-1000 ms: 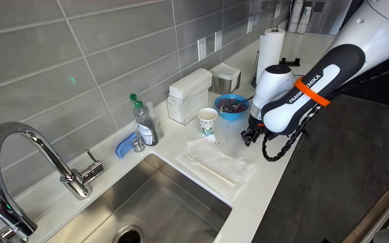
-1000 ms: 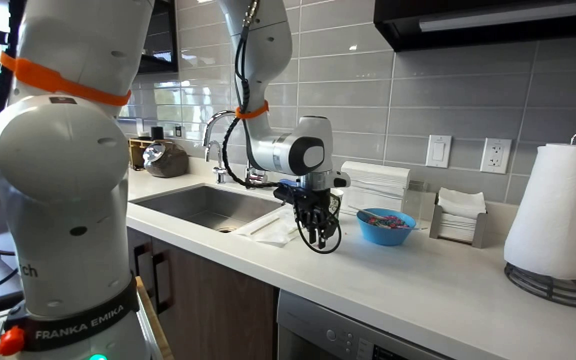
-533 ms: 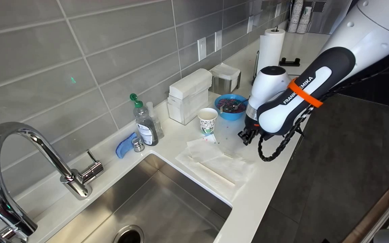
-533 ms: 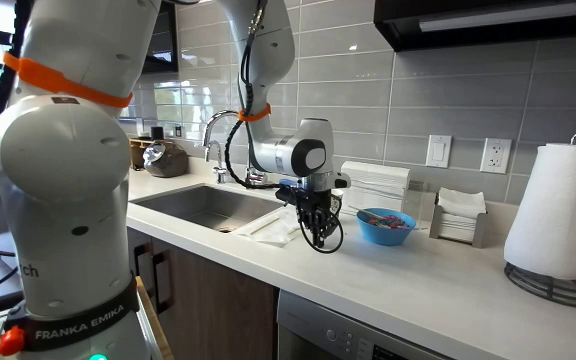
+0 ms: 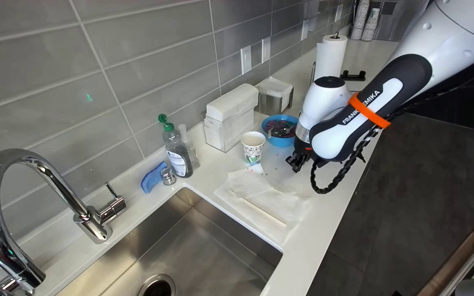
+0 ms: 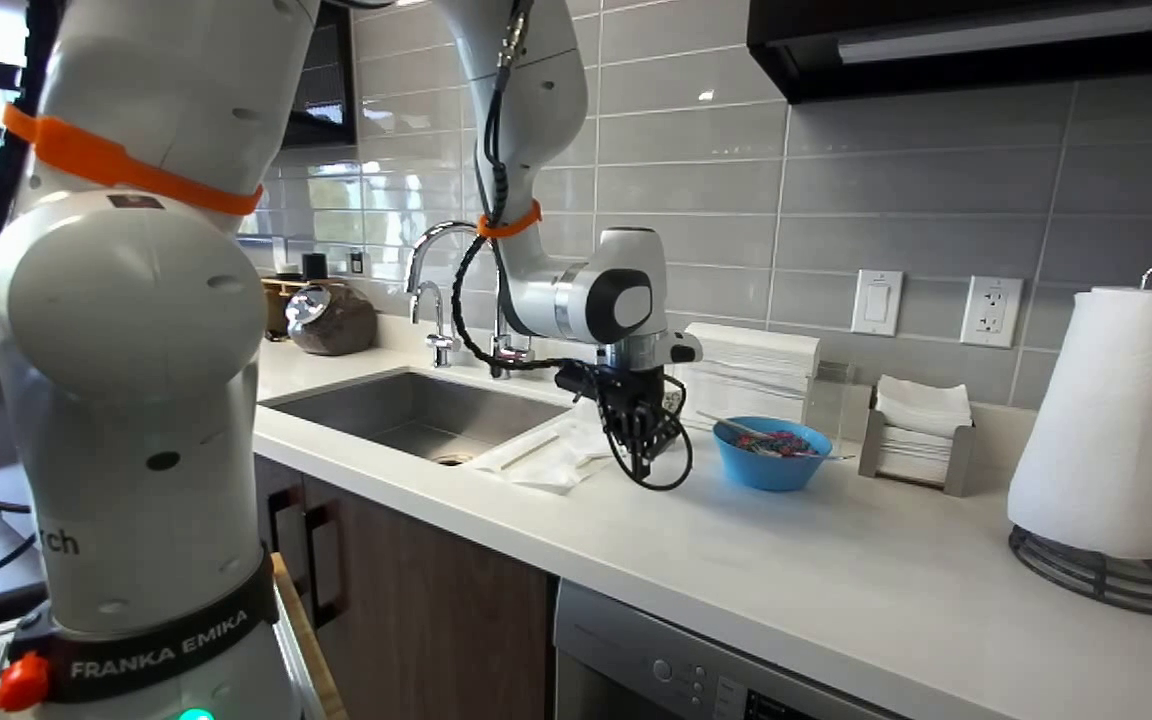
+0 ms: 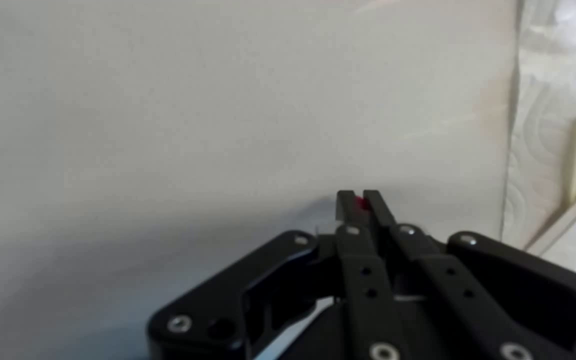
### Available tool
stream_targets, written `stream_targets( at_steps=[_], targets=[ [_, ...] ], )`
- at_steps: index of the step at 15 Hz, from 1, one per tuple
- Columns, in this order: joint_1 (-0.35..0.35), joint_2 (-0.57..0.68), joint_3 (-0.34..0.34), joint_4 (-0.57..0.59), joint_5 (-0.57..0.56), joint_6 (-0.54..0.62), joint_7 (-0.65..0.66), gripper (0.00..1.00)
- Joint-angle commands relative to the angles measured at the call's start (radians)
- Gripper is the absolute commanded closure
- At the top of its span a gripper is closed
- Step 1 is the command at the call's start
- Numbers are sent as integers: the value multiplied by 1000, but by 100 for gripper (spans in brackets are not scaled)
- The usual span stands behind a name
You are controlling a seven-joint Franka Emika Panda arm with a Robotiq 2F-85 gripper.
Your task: Put the items on the table in the cup
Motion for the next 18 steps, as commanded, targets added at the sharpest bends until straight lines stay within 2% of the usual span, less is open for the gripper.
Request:
stream_targets(
  at_steps=[1, 9, 18],
  targets=[
    [35, -39, -14, 49, -32, -9, 1, 98],
    [41, -80, -12, 154, -68, 19, -2, 98],
    [11, -24, 69, 182, 13, 204, -117, 98]
  ],
)
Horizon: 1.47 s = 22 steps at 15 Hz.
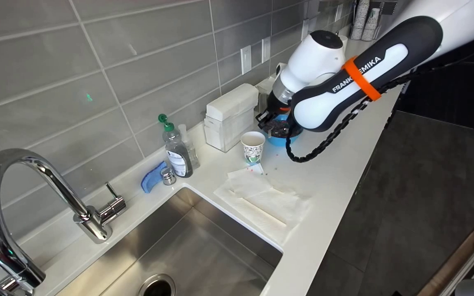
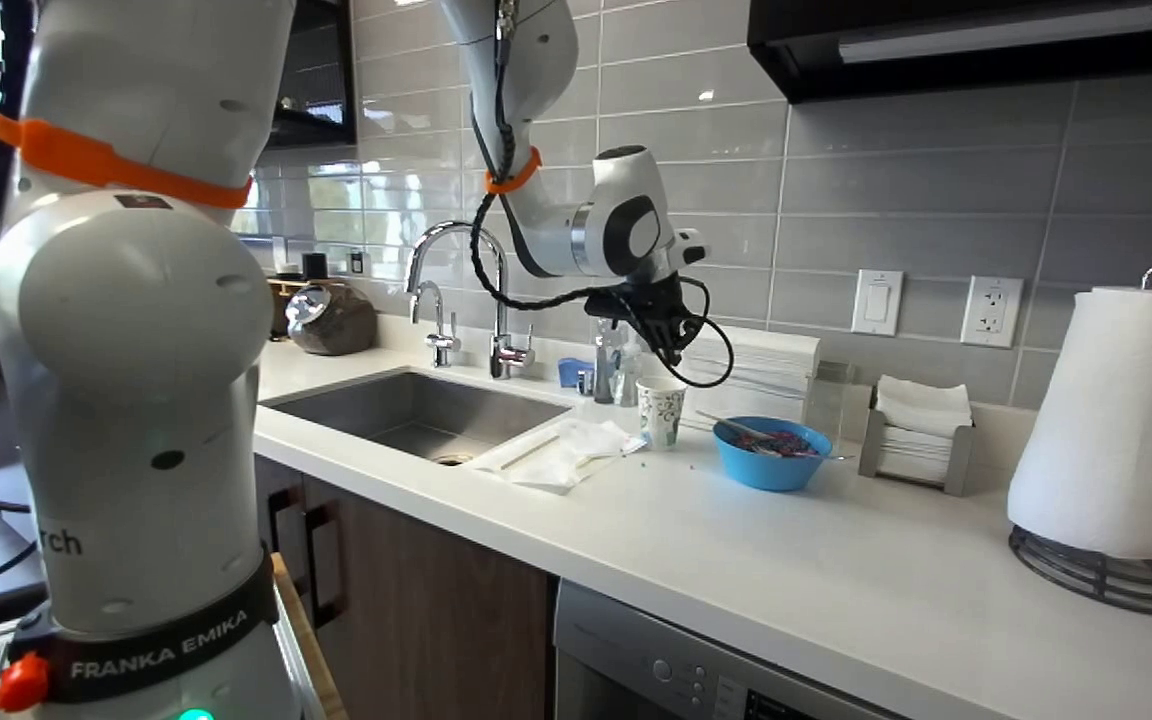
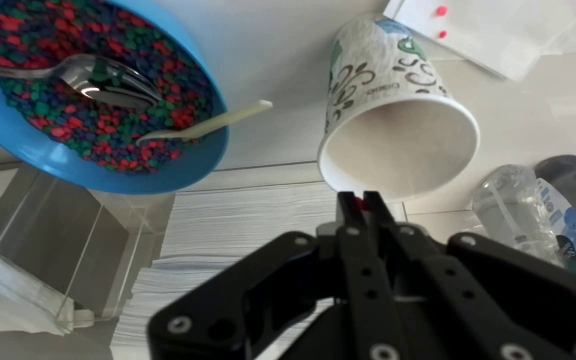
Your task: Put the items on the table in the cup
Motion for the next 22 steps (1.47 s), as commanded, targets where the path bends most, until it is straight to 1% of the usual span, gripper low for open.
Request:
stream_targets(
  at_steps=[1, 3, 4, 5, 7, 9, 10, 11, 12, 15, 17, 22],
  targets=[
    [-21, 49, 52, 13, 52, 63, -59, 98],
    [-43, 70, 93, 19, 69, 71, -83, 98],
    [-33, 79, 90, 23, 74, 70, -90, 98],
    [-40, 87, 102, 26, 83, 64, -98, 71],
    [-48, 95, 112, 29, 92, 65, -108, 61],
    [-46, 93, 108, 34, 88, 62, -110, 46],
    [-33, 82, 87, 35, 80, 41, -93, 39],
    [-32, 69, 86, 35, 86, 22, -84, 30],
    [-28, 49, 81, 31, 90, -4, -71, 23],
    [-7, -8, 42, 11, 72, -88, -40, 1],
    [0, -44, 25, 6, 56, -179, -22, 0],
    [-14, -90, 46, 13, 78, -416, -48, 0]
  ],
)
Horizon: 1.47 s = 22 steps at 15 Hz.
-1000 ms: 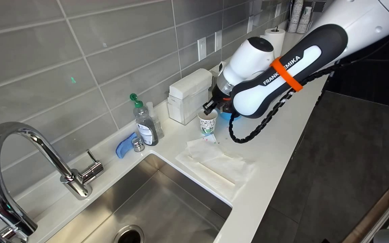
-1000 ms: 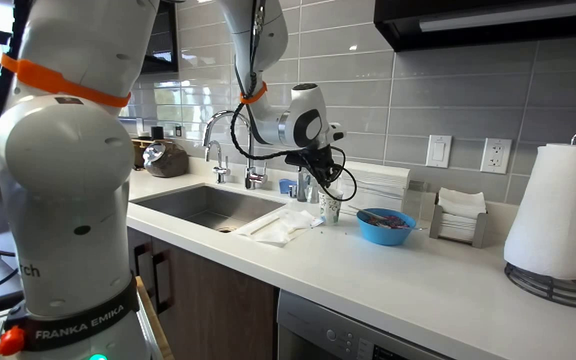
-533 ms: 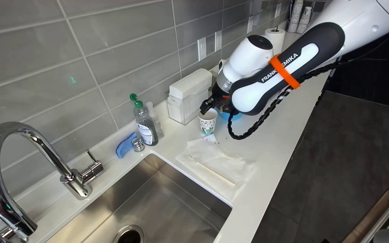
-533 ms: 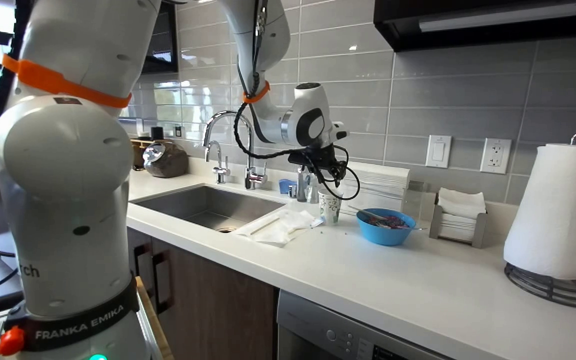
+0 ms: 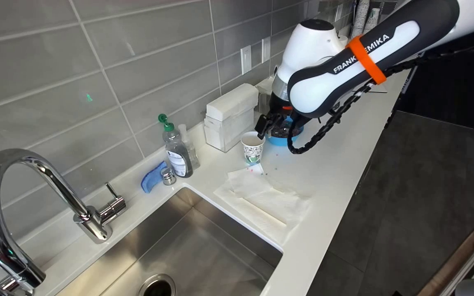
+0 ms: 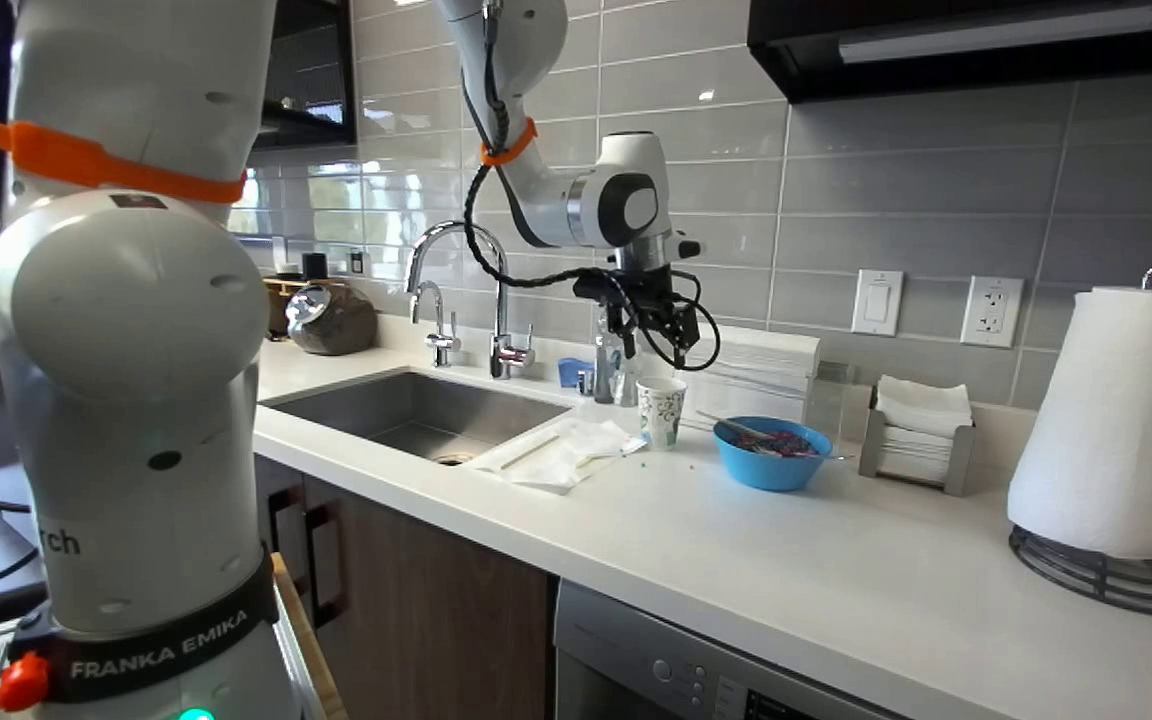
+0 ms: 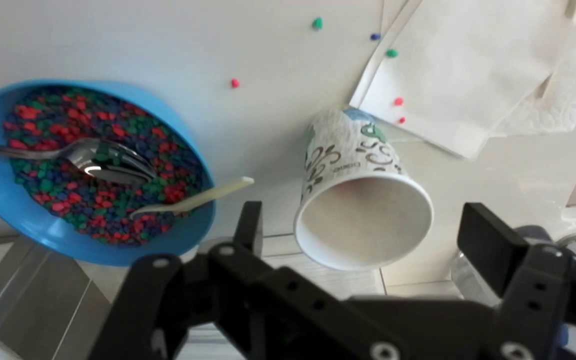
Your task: Put the items on the table in the cup
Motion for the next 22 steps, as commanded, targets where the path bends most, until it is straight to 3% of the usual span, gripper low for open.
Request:
stream_targets(
  at_steps=[1, 7, 8, 9, 12, 13, 14, 15, 16, 20, 21, 22],
  targets=[
    [6, -33, 5, -17, 5, -143, 1, 0],
    [4, -5, 14, -23, 17, -233, -2, 3],
    [5, 1, 11, -27, 8, -229, 4, 10],
    [5, 12, 10, -29, 6, -214, 7, 24],
    [6, 44, 11, -36, 8, -195, 7, 46],
    [6, 55, 12, -36, 11, -190, 7, 48],
    [8, 67, 11, -36, 7, -175, 10, 38],
    [8, 78, 10, -34, 7, -161, 13, 37],
    [10, 92, 9, -31, 2, -146, 13, 27],
    [14, 145, 1, -16, -12, -82, 18, 37],
    [14, 156, 0, -15, -11, -66, 16, 46],
    [15, 166, -5, -13, -17, -49, 20, 46]
  ],
)
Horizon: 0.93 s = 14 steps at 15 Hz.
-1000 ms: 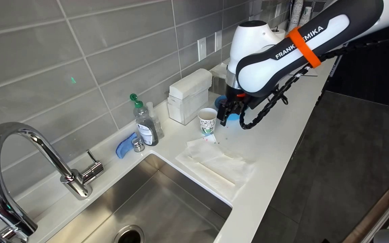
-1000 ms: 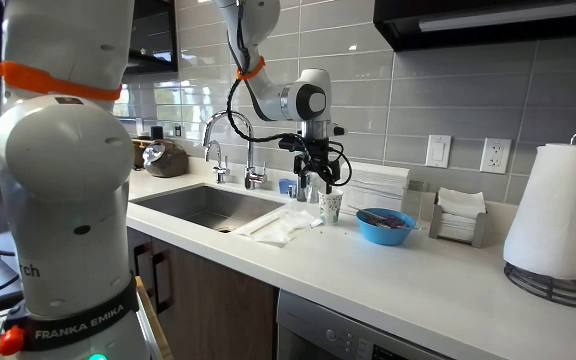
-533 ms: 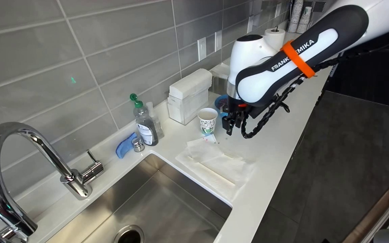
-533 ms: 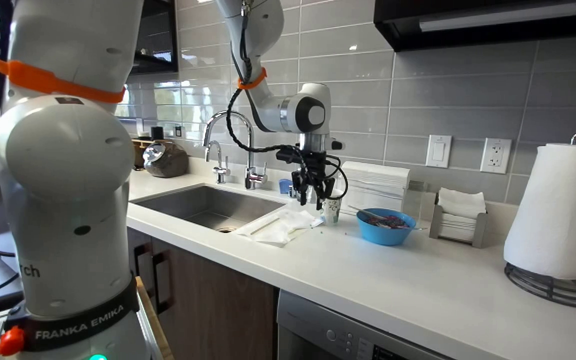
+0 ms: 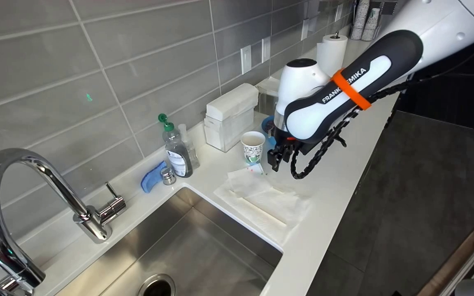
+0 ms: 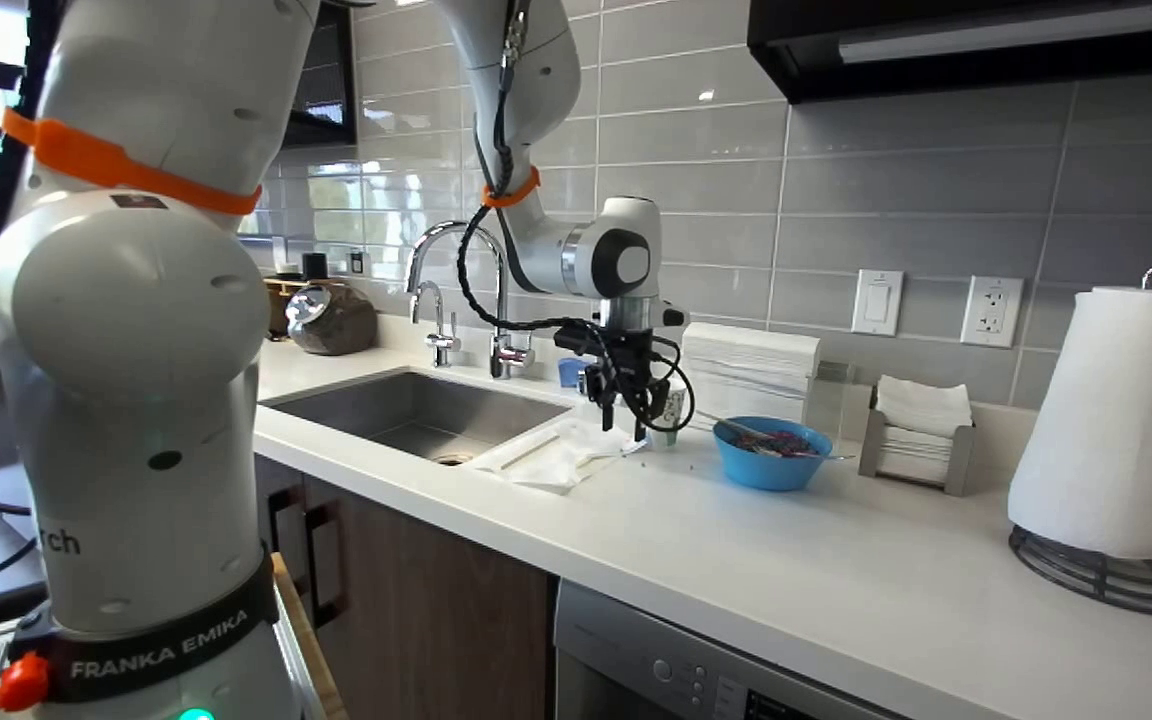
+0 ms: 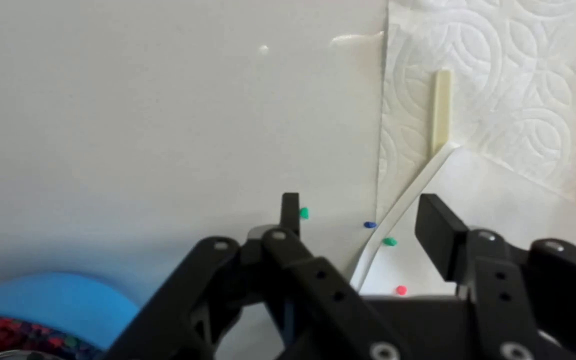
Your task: Put the items on the table in the cup
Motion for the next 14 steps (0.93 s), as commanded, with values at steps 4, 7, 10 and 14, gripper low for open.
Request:
stream_targets(
  at_steps=[4, 7, 10, 14],
  targets=[
    [14, 77, -32, 17, -23, 108, 21, 57],
    [19, 100, -51, 23, -43, 145, 26, 61],
    [23, 121, -60, 37, -49, 162, 29, 60],
    [31, 143, -63, 58, -47, 159, 30, 65]
  ],
)
